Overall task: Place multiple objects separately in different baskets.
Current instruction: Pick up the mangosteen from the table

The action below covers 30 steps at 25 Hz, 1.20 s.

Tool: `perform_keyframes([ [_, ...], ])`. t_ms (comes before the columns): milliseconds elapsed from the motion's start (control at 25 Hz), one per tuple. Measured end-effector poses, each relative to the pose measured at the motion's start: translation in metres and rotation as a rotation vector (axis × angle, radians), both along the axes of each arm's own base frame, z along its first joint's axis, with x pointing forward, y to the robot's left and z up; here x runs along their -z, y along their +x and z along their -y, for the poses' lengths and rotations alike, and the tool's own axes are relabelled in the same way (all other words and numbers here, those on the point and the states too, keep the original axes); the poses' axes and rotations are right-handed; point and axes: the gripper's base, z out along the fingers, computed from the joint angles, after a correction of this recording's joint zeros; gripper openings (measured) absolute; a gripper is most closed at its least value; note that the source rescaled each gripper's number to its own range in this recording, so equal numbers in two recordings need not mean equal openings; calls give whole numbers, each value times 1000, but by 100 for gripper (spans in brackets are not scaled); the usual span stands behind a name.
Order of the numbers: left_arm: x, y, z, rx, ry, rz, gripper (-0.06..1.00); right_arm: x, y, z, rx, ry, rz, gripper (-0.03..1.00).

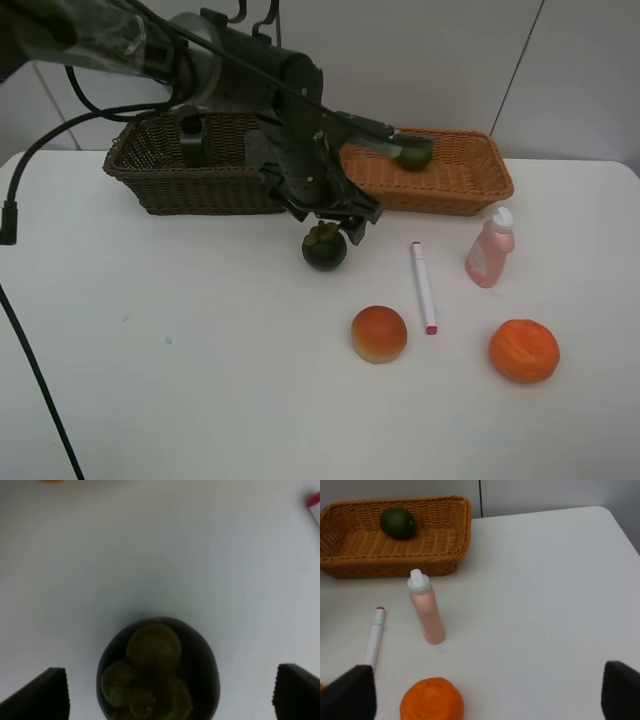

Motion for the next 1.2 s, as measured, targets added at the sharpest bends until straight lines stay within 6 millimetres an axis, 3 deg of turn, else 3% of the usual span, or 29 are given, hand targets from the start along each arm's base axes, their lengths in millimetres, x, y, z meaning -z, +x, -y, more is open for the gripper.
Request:
perform_keyframes([
  [400,44,6,4,0,17,-6,100,0,0,0,0,0,0,100],
  [640,57,7,3,7,34,-8,100,0,0,0,0,0,0,100],
  [920,58,7,4,1,29,0,98,0,0,0,0,0,0,100],
  [1000,58,8,4,-1,31,2,85,0,0,0,0,0,0,100],
  [1080,58,8,4,-6,29,3,57,0,0,0,0,0,0,100],
  [1200,58,7,3,-6,32,-1,55,0,0,0,0,0,0,100],
])
